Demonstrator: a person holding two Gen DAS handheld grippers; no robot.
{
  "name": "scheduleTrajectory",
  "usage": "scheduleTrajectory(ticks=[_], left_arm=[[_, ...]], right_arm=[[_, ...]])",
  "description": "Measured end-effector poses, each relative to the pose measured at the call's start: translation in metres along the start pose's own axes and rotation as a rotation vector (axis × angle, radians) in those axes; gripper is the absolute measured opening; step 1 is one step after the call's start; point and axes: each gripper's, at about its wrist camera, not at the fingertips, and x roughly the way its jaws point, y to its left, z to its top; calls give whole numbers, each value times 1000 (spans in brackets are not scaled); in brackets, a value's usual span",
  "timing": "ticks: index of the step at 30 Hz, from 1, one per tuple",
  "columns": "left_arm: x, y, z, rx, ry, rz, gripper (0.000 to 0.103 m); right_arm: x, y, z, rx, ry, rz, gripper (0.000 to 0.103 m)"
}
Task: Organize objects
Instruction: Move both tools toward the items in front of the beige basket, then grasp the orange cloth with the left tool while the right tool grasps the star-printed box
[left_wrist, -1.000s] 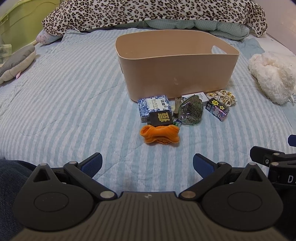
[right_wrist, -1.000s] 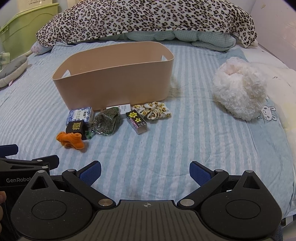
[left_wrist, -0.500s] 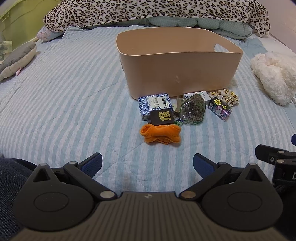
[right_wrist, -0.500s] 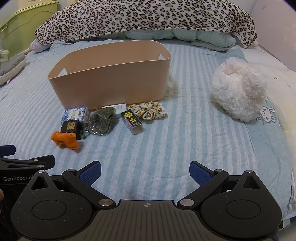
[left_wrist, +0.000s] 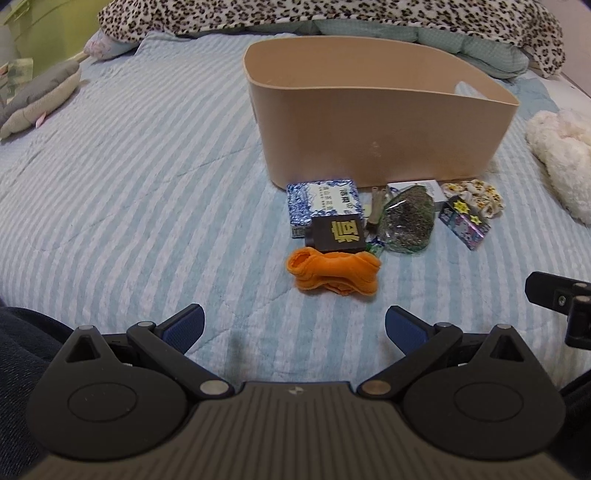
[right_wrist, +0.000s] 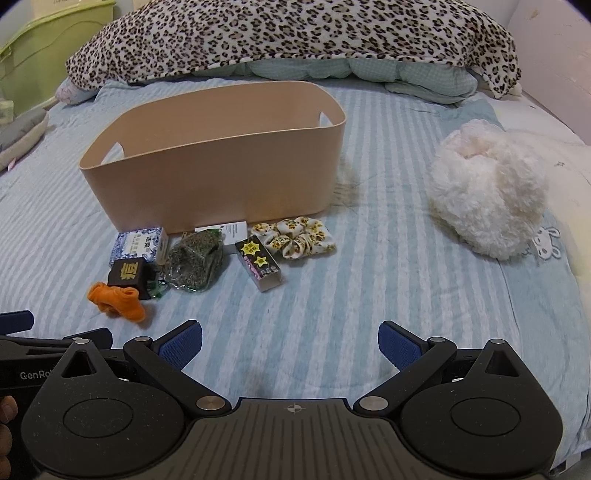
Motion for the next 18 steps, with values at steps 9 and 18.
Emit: scheduleTrajectory(ticks=[9,18], left_arm=[[26,1,12,-28,7,-14,103],[49,0,14,3,-12,-12,92]], right_arm=[[33,10,11,-50,40,-15,103],[69,18,17,-31,48,8,95]])
